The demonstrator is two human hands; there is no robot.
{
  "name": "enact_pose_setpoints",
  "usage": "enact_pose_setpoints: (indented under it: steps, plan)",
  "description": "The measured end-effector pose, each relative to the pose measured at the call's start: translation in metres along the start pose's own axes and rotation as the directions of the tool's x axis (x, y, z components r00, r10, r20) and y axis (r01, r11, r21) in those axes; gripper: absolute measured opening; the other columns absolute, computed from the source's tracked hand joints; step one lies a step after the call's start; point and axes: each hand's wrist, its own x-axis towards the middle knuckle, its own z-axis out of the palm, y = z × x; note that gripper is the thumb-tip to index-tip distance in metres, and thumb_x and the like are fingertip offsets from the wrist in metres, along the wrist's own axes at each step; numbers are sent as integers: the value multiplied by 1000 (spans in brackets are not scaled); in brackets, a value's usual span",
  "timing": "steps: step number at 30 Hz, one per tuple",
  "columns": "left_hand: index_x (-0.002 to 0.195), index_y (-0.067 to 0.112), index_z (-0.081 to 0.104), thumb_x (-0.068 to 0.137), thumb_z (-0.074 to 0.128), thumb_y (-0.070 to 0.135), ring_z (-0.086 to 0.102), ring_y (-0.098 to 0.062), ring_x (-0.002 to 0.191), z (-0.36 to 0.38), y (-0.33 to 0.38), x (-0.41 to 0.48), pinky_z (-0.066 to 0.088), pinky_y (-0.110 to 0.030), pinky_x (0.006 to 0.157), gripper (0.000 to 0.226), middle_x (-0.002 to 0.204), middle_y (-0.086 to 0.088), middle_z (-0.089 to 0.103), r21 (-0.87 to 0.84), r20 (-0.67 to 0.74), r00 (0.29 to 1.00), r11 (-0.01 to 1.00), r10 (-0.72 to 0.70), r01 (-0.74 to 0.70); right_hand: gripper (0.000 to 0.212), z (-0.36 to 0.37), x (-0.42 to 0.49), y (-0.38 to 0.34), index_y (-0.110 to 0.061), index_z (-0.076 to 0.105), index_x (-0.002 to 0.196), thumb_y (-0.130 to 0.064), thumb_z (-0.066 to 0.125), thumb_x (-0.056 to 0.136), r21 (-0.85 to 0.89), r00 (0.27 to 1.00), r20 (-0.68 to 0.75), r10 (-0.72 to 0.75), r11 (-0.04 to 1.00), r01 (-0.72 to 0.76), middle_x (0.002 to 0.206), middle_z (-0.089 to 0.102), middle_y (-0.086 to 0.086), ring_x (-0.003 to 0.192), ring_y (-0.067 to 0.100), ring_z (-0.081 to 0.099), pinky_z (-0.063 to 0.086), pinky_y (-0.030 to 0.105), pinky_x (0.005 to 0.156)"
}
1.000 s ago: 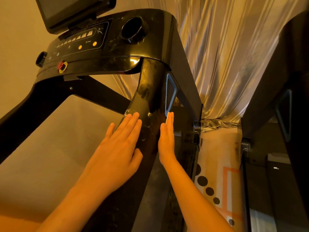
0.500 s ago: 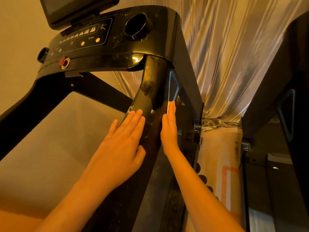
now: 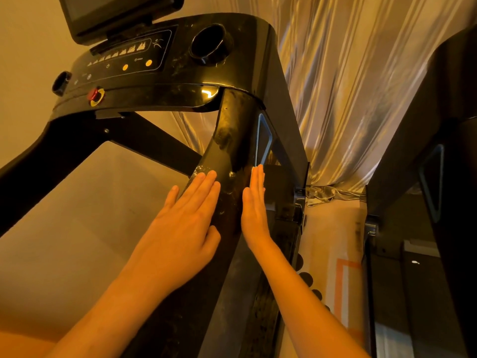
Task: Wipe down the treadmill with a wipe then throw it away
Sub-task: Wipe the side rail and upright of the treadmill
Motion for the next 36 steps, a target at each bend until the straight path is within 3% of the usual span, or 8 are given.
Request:
enact_pose_setpoints:
  steps: [2,6,10,16,23,29,33,36]
  plan:
    - [159,28,-2,93,28,44,-14,-9,153,1,-1,0,-14,-34,117,74,167,8,-13,13,8,1000,1000,-1,1,52,-4,13,-6,-40,0,154,-40,23,107,12,1000,-2,29,1000,-29,160,-10,-31,153,-4,-12,-5,21,123]
    - [159,28,-5,94,26,45,-18,-8,152,1,-1,1,-19,-32,114,74,167,8,-16,27,13,1000,1000,-3,3,52,-6,24,-14,-43,-1,152,-44,22,105,5,1000,-4,19,1000,-19,160,-10,-31,153,-2,-14,-5,12,117]
    - [159,29,-8,94,24,45,-23,-8,150,0,0,0,-23,-29,112,74,165,9,-20,31,11,1000,999,-9,9,48,1,0,-2,-51,-1,149,-43,21,107,37,999,-6,42,998,-41,153,-10,-45,150,-10,-15,-8,28,125]
    - [156,31,-18,106,37,39,-28,-7,149,-3,3,0,-25,-29,110,74,162,10,-30,45,11,1000,999,-23,23,45,-6,40,-32,-37,-2,154,-33,17,114,57,996,-30,83,995,-81,159,-6,-26,149,-2,-16,-7,26,122]
    - [157,30,-15,106,40,38,-29,-6,147,-2,2,1,-27,-28,108,76,162,11,-28,51,24,1000,999,-20,18,43,0,-1,-7,-45,-2,150,-34,18,113,47,996,-10,93,995,-92,155,-10,-36,151,-2,-16,-9,38,128]
    - [156,30,-19,106,37,39,-29,-6,148,-6,4,1,-26,-28,109,75,161,11,-31,75,41,999,997,-33,30,48,-4,31,-25,-34,0,158,-32,18,114,35,996,-45,72,997,-71,160,-8,-25,151,1,-16,-7,28,124]
    - [156,31,-18,106,38,38,-29,-5,148,-5,4,2,-25,-28,111,75,161,11,-30,63,43,999,998,-31,28,44,0,12,-8,-43,-1,152,-36,18,113,34,998,-34,58,998,-57,161,-9,-26,154,5,-15,-8,38,127]
    - [156,31,-16,105,35,40,-28,-6,148,-5,4,2,-24,-29,111,73,161,11,-29,62,39,999,998,-26,24,46,-3,17,-13,-40,-1,155,-35,18,113,30,996,-25,81,996,-80,160,-7,-27,153,3,-15,-8,38,127]
